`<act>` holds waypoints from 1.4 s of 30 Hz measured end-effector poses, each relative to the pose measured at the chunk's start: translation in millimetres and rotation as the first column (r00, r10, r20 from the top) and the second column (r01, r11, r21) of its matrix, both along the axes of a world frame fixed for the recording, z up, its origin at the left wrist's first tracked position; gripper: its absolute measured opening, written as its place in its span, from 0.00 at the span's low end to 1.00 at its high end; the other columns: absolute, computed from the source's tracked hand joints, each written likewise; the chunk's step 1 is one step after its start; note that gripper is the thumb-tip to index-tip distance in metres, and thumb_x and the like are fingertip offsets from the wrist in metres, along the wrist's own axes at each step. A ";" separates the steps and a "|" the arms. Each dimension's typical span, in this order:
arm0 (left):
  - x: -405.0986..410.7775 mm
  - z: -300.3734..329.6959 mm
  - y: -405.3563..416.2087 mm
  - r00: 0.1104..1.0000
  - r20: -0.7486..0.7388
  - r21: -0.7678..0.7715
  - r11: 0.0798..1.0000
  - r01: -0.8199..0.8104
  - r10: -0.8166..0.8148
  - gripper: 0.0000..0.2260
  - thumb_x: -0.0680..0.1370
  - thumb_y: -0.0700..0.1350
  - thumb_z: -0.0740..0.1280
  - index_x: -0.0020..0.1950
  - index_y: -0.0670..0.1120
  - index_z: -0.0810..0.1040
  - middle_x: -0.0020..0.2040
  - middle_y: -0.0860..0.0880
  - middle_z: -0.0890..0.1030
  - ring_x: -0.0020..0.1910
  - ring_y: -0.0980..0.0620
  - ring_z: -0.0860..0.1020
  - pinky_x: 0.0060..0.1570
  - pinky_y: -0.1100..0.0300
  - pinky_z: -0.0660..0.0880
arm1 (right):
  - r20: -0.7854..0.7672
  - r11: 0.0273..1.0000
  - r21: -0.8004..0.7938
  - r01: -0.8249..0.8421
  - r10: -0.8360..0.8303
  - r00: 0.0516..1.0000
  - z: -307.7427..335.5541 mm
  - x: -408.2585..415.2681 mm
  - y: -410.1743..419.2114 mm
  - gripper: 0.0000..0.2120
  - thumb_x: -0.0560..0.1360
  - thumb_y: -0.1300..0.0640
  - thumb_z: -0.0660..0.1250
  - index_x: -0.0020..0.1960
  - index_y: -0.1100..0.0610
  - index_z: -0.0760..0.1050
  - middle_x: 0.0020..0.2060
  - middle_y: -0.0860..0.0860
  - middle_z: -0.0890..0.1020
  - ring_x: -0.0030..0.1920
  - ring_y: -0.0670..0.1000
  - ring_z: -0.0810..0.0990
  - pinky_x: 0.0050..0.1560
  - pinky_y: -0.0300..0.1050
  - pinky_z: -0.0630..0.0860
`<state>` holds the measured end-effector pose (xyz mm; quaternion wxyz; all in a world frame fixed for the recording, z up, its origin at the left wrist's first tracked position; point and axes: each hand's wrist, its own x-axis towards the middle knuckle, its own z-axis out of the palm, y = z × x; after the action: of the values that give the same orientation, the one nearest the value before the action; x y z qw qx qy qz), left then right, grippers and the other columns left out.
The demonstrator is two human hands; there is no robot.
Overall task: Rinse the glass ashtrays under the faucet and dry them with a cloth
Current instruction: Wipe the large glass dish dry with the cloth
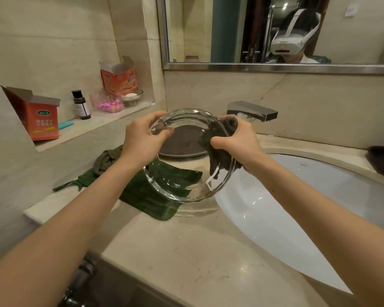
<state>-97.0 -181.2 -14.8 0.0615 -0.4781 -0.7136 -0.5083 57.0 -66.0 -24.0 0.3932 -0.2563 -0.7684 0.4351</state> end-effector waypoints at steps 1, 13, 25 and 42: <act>0.3 0.7 1.9 1.000 0.004 0.021 1.000 0.011 -0.011 0.20 0.75 0.40 0.69 0.67 0.45 0.73 0.62 0.49 0.78 0.59 0.58 0.73 0.55 0.68 0.69 | -0.041 1.000 0.021 0.024 -0.023 0.999 0.4 0.7 -2.3 0.18 0.64 0.62 0.73 0.45 0.44 0.71 0.43 0.43 0.78 0.50 0.47 0.78 0.56 0.49 0.77; -15.5 -7.6 -3.3 0.994 -0.098 0.041 0.998 0.049 -0.045 0.23 0.74 0.35 0.68 0.68 0.46 0.71 0.58 0.56 0.72 0.56 0.58 0.71 0.48 0.81 0.65 | -0.183 0.805 0.543 0.239 -0.164 0.969 -9.7 -13.6 -24.9 0.29 0.59 0.57 0.68 0.60 0.58 0.73 0.49 0.49 0.79 0.47 0.53 0.75 0.47 0.41 0.71; -25.7 1.0 17.6 0.996 -0.004 -0.114 0.990 0.084 -0.085 0.18 0.76 0.42 0.67 0.66 0.47 0.71 0.45 0.54 0.74 0.42 0.59 0.71 0.43 0.68 0.66 | 0.016 0.924 0.347 0.160 -0.176 0.984 -2.5 -12.1 13.2 0.21 0.72 0.56 0.70 0.63 0.57 0.71 0.55 0.54 0.78 0.57 0.55 0.74 0.59 0.51 0.72; -34.4 -0.2 27.2 1.000 0.005 -0.098 0.995 0.003 -0.003 0.20 0.79 0.54 0.61 0.70 0.49 0.70 0.64 0.48 0.76 0.57 0.55 0.73 0.51 0.64 0.66 | 0.392 0.850 0.470 -0.239 0.041 0.919 -30.8 -67.6 -44.4 0.35 0.73 0.68 0.60 0.76 0.55 0.51 0.76 0.50 0.51 0.76 0.51 0.43 0.73 0.49 0.46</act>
<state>-131.4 -154.0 -15.1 0.0356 -0.4806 -0.7371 -0.4738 -10.6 -110.4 -54.8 0.2627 -0.1623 -0.9322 0.1890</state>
